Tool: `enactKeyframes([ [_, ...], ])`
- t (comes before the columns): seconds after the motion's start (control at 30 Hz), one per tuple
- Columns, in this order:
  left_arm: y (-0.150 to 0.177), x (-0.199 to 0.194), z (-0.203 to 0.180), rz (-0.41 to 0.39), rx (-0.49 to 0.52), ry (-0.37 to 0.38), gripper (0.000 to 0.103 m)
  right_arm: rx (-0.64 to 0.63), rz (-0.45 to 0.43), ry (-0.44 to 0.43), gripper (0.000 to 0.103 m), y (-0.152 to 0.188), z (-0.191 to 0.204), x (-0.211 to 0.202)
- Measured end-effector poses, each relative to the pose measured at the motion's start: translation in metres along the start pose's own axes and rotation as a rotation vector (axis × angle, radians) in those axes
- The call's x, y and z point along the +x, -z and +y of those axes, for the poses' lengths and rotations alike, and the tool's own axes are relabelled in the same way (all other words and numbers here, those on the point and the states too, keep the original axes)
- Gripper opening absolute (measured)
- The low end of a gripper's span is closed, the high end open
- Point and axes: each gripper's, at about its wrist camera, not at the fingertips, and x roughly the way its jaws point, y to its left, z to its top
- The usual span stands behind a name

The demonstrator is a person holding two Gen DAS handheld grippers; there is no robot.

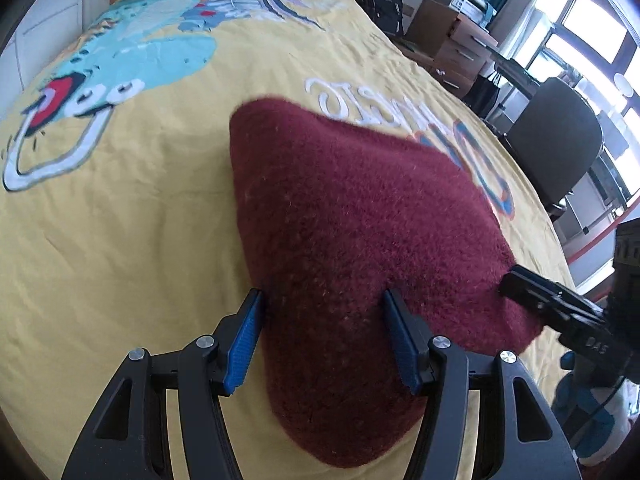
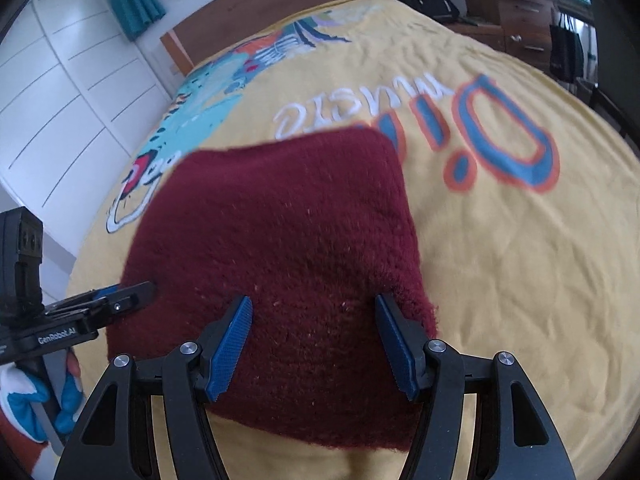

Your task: Fold small clothes

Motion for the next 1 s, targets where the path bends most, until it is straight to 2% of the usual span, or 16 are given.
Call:
enactKeyframes([
  [0.13, 0.015, 0.005, 0.004, 0.022, -0.035, 0.033, 0.061, 0.0, 0.011, -0.004, 0.066, 0.0, -0.004, -0.003],
  [0.3, 0.005, -0.007, 0.01, 0.02, -0.07, 0.059, 0.061, 0.002, -0.02, -0.002, 0.065, -0.015, 0.0, -0.018],
  [0.4, -0.006, -0.016, 0.016, 0.011, -0.082, 0.068, 0.063, 0.003, -0.015, 0.027, 0.075, -0.027, 0.001, -0.018],
  [0.47, -0.014, -0.019, 0.018, 0.009, -0.085, 0.059, 0.065, 0.001, -0.001, 0.041, 0.077, -0.035, 0.002, -0.014],
  [0.63, -0.031, -0.013, 0.03, 0.024, -0.129, 0.07, 0.07, -0.024, 0.102, 0.064, 0.078, -0.045, 0.001, 0.01],
  [0.8, -0.037, 0.004, 0.034, 0.07, -0.137, 0.1, 0.074, -0.006, 0.168, 0.021, 0.08, -0.043, -0.011, 0.029],
  [0.87, -0.033, 0.009, 0.032, 0.093, -0.12, 0.08, 0.078, 0.013, 0.204, -0.011, 0.081, -0.041, -0.017, 0.037],
  [0.93, -0.027, 0.015, 0.031, 0.117, -0.124, 0.076, 0.079, 0.055, 0.261, -0.079, 0.08, -0.036, -0.025, 0.05],
  [1.0, -0.023, 0.021, 0.031, 0.149, -0.133, 0.074, 0.081, 0.068, 0.269, -0.101, 0.08, -0.033, -0.029, 0.055],
])
